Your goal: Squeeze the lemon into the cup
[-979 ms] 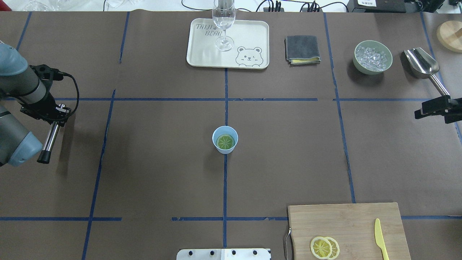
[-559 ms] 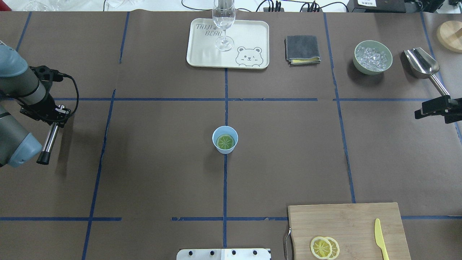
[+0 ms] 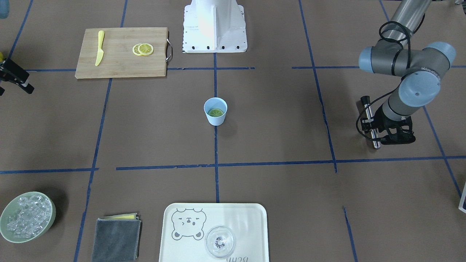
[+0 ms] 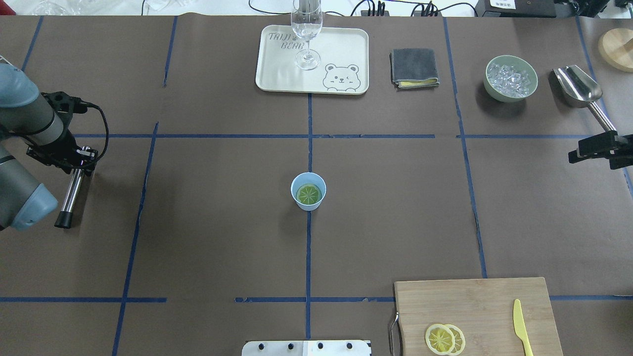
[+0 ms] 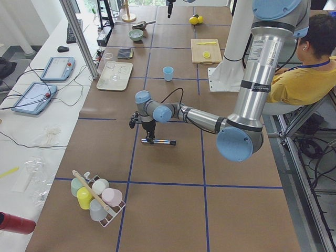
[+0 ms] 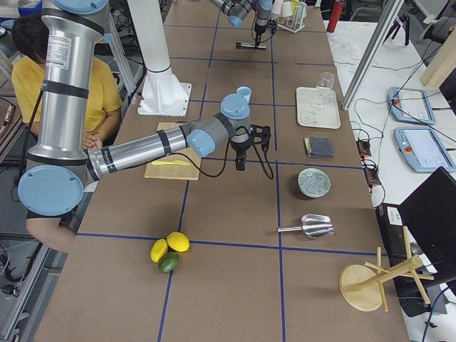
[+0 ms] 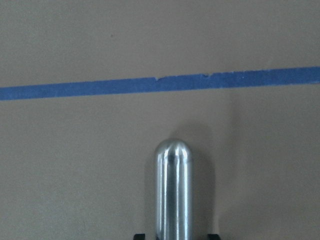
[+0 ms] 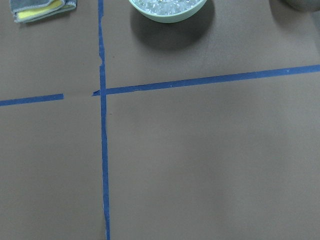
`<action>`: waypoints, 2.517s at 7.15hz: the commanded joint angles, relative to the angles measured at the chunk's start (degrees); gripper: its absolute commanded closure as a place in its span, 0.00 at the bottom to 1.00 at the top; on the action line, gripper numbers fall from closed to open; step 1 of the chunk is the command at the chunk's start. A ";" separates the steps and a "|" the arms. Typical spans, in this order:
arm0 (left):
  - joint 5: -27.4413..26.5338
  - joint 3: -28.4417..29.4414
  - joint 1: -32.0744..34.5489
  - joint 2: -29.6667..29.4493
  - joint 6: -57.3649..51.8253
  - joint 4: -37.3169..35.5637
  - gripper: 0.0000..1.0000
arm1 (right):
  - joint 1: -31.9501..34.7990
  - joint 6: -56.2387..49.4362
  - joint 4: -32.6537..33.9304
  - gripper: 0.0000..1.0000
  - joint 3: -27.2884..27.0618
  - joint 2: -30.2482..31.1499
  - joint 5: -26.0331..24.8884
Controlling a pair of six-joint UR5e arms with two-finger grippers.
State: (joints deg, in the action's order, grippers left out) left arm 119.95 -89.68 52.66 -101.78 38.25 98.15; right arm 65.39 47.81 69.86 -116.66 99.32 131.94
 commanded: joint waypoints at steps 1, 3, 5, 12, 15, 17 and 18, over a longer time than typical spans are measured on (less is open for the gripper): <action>0.02 -3.71 0.25 0.26 -0.01 -0.59 0.00 | 0.00 0.00 0.01 0.00 -0.06 0.09 -0.02; 1.16 -11.27 8.70 2.36 -8.47 -0.94 0.00 | 0.96 -0.96 0.53 0.00 0.90 0.18 1.38; 12.54 -11.39 21.20 4.99 -20.00 -1.03 0.00 | 6.83 -11.96 1.15 0.00 7.55 -0.35 2.60; 14.17 -14.38 34.35 10.02 -39.65 -9.64 0.00 | 15.20 -38.12 29.09 0.00 14.28 -16.95 6.66; 13.46 -13.85 34.79 11.33 -40.18 -9.29 0.00 | 14.77 -38.23 29.28 0.00 13.12 -16.96 7.28; 13.99 -9.14 37.84 11.34 -40.26 -9.38 0.00 | 13.72 -38.32 28.76 0.00 16.44 -17.49 4.74; 14.08 -6.50 40.83 11.95 -45.75 -8.25 0.00 | 15.97 -38.32 28.75 0.00 16.73 -17.75 5.42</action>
State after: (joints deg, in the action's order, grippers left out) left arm 133.87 -99.27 90.35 -90.30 -3.35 89.09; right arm 79.98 9.53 98.78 -101.15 81.85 137.46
